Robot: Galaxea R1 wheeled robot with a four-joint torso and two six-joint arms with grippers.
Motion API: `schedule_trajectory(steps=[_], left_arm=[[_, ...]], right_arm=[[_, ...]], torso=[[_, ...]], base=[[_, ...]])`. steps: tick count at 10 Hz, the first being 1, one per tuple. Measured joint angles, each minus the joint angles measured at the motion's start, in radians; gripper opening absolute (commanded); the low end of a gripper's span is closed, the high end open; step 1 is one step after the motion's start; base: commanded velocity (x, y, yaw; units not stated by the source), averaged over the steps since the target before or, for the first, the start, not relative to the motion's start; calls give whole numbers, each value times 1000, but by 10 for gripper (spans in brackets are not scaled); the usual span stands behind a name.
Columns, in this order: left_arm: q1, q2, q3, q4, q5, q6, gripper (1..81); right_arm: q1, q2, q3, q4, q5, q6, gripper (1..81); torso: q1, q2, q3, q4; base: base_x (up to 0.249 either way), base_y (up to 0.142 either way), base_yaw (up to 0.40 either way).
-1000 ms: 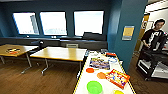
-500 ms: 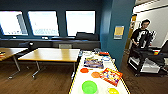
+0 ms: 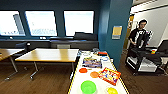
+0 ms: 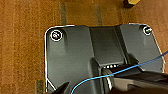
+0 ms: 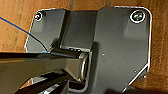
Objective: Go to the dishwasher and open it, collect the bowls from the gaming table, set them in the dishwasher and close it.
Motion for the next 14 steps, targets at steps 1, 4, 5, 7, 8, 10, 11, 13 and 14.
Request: schedule_trajectory(steps=[1, 4, 5, 7, 8, 10, 11, 13, 14], left_arm=[[-1, 0, 0, 0, -1, 0, 811], [-1, 0, 0, 0, -1, -1, 811], [0, 0, 0, 0, -1, -1, 811], [13, 0, 0, 0, 0, -1, 811], [2, 0, 0, 0, -3, -1, 811], [-1, 0, 0, 0, -6, -1, 811], [0, 0, 0, 0, -4, -1, 811], [-2, 0, 0, 0, -5, -1, 811], [-7, -1, 0, 0, -5, -1, 811]], right_arm=[[0, 0, 0, 0, -2, 0, 811], [1, 2, 0, 0, -4, 0, 811], [3, 2, 0, 0, -7, 0, 811], [-5, -1, -1, 0, -12, 1, 811], [7, -1, -1, 0, -10, 3, 811], [8, 0, -1, 1, -5, 3, 811], [2, -1, -1, 1, -11, 3, 811], [8, -1, -1, 1, -9, 4, 811], [14, -6, -1, 2, -7, 3, 811]], torso=[[0, 0, 0, 0], [0, 0, 0, 0], [0, 0, 0, 0], [-2, -1, 0, 0], [0, 0, 0, 0], [-2, -1, 0, 0], [-1, 0, 0, 0], [0, 0, 0, 0], [1, 0, 0, 0]], base=[[0, 0, 0], [0, 0, 0], [80, 0, 0], [90, 0, 0], [114, 0, 0], [116, 0, 0], [116, 0, 0], [52, 0, 0], [0, 0, 0]])
